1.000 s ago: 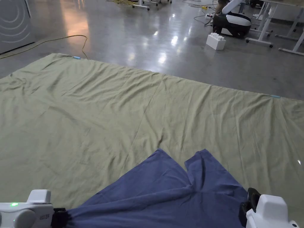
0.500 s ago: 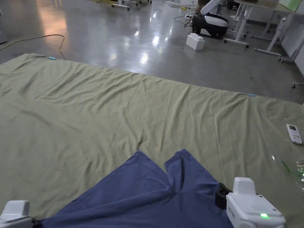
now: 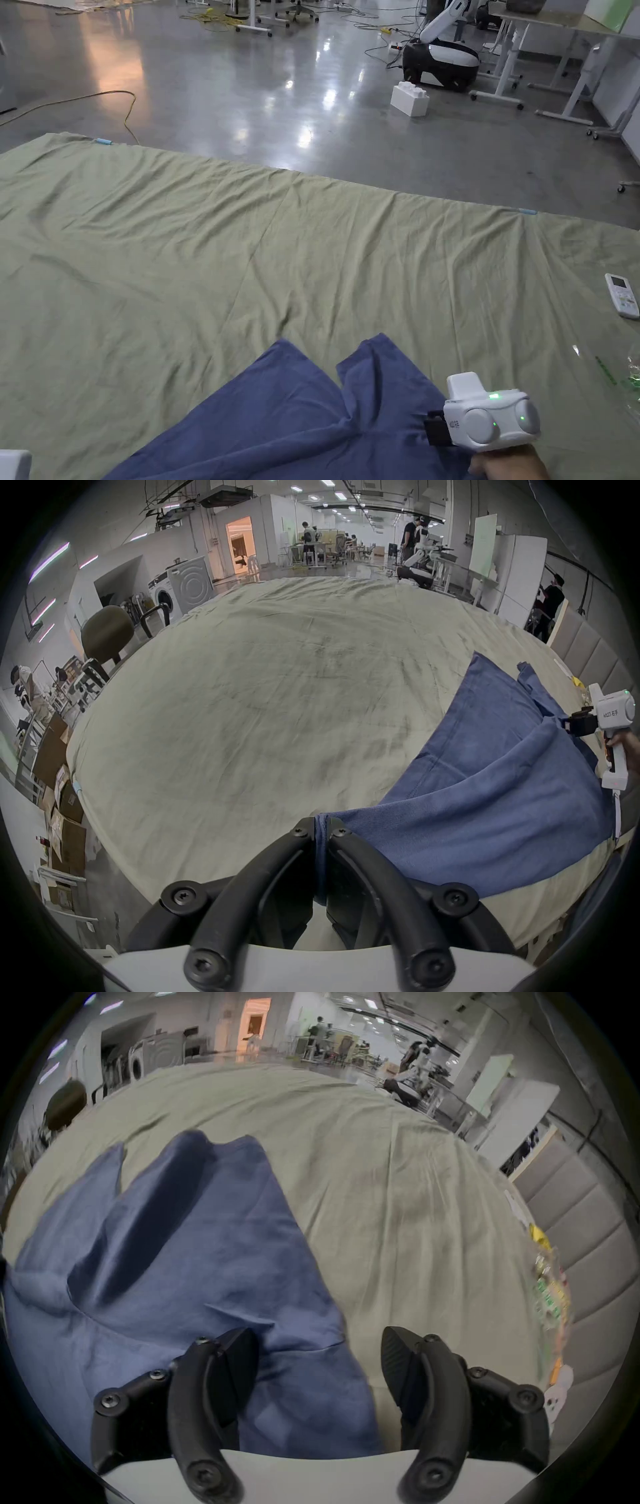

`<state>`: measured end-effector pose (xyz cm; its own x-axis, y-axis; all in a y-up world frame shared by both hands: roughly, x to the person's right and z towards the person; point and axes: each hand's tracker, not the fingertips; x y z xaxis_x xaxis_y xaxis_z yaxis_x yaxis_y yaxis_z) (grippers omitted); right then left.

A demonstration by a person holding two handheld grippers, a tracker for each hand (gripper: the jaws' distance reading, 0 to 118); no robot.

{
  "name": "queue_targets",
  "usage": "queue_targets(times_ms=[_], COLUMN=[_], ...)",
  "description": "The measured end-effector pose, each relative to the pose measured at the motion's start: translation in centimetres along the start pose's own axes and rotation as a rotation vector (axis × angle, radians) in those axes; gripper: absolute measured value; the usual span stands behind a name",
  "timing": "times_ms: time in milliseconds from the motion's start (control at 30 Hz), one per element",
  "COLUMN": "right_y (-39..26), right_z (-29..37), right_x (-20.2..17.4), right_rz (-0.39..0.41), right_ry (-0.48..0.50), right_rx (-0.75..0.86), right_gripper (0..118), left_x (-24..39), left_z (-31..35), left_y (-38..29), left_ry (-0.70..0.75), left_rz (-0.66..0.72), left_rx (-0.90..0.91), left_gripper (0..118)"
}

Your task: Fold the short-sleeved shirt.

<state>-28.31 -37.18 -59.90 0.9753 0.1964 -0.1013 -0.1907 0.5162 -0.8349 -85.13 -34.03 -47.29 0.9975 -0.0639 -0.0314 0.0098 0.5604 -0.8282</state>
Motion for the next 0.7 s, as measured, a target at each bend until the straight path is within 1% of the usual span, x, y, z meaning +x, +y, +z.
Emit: queue_targets(times_ms=[33,67,100,133,167,200,233,300,333,367,433,567,700], right_y=[0.0,-0.2,-0.3,-0.4,-0.1,-0.1,-0.1,-0.2,-0.2,-0.3,-0.1,0.9,2.1], right_z=[0.2,0.2,0.3,0.4,0.4,0.4,0.4,0.8,1.4,2.2,4.1,9.3,14.4], right_x=[0.0,0.1,-0.1,-0.5,-1.5,-1.8,-2.3,-2.4,-2.0,-1.5,-0.7,0.4,1.7], right_rz=[-0.045,-0.079,-0.083,-0.049,0.021,0.047,0.073,0.038,-0.039,-0.092,-0.142,-0.147,-0.159], right_ry=[0.014,0.066,0.089,0.065,0.05,0.058,0.026,0.01,0.012,0.016,0.009,0.01,-0.022], right_rx=[-0.008,-0.016,0.007,0.014,0.032,0.034,0.037,0.052,0.078,0.102,0.162,0.284,0.394], right_gripper=[47,34,20,5,5,5,5,4,4,4,4,4,4], left_x=[0.0,0.1,0.2,0.2,0.2,0.4,0.4,0.4,0.3,0.2,0.2,0.2,0.7], left_z=[0.0,-0.1,-0.1,-0.1,-0.1,-0.1,0.0,0.4,0.7,1.1,1.8,4.1,6.5], left_y=[0.0,0.1,0.1,0.1,0.1,0.1,0.1,0.2,0.4,0.5,1.1,3.0,5.9], left_ry=[0.002,0.004,0.007,0.007,0.007,0.007,0.008,0.006,0.003,-0.002,-0.015,-0.052,-0.083], left_rz=[-0.002,-0.008,-0.011,-0.012,-0.013,-0.012,-0.009,0.001,0.008,0.014,0.017,0.023,0.029], left_rx=[-0.001,-0.005,-0.001,-0.002,-0.003,-0.001,0.007,0.014,0.032,0.05,0.073,0.172,0.271], left_gripper=[6,6,6,6,6,6,6,6,6,6,6,6,6])
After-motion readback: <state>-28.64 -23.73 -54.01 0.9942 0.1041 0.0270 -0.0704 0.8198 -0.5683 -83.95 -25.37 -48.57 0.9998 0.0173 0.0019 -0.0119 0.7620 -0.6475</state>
